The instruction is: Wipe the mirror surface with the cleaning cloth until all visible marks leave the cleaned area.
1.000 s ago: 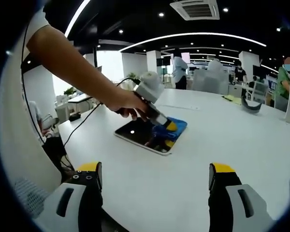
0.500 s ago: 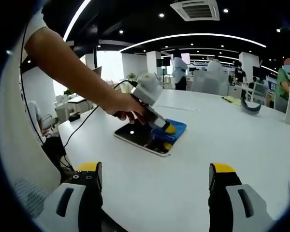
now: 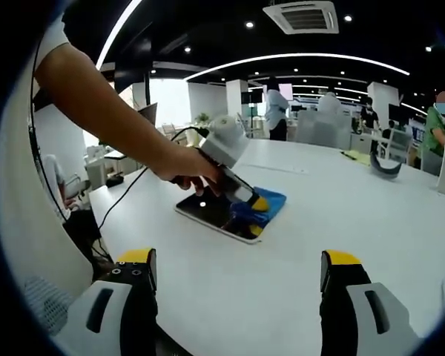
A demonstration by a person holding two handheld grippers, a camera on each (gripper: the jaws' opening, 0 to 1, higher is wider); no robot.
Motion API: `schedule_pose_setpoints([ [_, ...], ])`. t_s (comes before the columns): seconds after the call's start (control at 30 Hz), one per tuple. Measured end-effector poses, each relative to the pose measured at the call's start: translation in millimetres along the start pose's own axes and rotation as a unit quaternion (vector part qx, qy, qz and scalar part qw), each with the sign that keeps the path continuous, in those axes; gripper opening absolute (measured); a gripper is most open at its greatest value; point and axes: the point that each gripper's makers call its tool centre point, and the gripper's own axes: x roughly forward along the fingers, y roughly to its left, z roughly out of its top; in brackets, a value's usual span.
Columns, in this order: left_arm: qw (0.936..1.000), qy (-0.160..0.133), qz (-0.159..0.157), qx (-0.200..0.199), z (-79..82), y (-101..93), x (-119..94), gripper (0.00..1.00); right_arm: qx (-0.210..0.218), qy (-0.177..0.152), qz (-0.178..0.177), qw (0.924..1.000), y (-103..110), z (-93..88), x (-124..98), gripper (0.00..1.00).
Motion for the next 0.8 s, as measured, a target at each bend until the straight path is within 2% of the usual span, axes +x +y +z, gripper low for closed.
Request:
schedule_pose_setpoints([
  [0.33,0.9999,0.010,-0.002,0.014,-6.5,-3.9,-4,0.30,-0.002,0.000,-0.001,1.0000,1,-1.0,-1,0.92],
  [0.6,0.9998,0.014,0.012,0.001,-10.1,-7.8,-6,0.30,-0.002,-0.002,0.001,1.0000,3,1.0,-1,0.92],
  [0.8,0.9999,0.012,0.009,0.005,-11.9,-9.4,-8,0.30,-0.005,-0.004,0.003,1.0000,4,2.5,-2,0.92],
])
